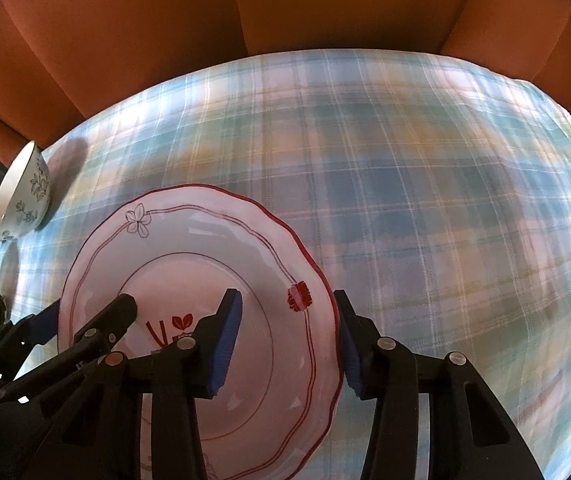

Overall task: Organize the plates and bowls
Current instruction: 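Lift and carry the red-rimmed saucer with both grippers over the yellow-flower plates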

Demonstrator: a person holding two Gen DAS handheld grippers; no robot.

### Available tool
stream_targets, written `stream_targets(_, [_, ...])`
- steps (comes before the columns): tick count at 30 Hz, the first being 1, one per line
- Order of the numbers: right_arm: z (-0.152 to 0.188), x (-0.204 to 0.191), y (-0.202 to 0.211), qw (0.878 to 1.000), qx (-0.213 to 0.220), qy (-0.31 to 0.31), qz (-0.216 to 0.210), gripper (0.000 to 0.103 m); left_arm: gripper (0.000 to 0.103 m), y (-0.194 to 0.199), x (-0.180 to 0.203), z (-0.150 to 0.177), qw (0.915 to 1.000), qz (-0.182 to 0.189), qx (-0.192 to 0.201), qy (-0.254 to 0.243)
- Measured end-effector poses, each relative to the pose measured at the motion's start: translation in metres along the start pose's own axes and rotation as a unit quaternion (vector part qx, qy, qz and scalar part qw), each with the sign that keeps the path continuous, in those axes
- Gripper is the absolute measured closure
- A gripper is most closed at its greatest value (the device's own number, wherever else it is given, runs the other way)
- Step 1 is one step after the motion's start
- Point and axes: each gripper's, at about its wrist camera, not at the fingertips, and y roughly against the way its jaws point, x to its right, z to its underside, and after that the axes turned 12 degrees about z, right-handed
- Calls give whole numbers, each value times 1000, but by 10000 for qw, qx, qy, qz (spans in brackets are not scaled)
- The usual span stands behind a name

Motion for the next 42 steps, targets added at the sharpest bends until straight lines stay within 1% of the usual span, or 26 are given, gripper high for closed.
stream_targets(6, [1,-4,19,9999,125,-68,72,53,50,22,-4,3,9999,67,145,-52])
stream_targets(10, [3,-10,43,9993,311,-75,166,53,50,46,-6,6,9995,135,282,-106])
stream_targets(14, [9,-17,65,9986,450,-43,266,53,50,67,-11,13,9990,176,392,-91])
stream_targets(18, [20,-23,87,9980,546,-31,306,53,50,91,-17,26,9986,235,467,-96])
stream_targets(22, [38,-31,109,9970,628,-19,443,52,52,105,-21,40,9984,237,507,-74])
stream_targets(24, [50,-34,119,9966,624,-54,532,52,52,111,-23,51,9984,312,470,-103])
stream_targets(30, [88,-37,139,9955,580,-221,723,52,52,129,-23,82,9971,516,416,-378])
stream_targets(36, [129,-35,155,9929,483,-424,996,52,52,134,-20,110,9950,781,276,-562])
stream_targets(42, [160,-25,159,9917,383,-511,1112,52,51,132,-7,134,9937,859,137,-701])
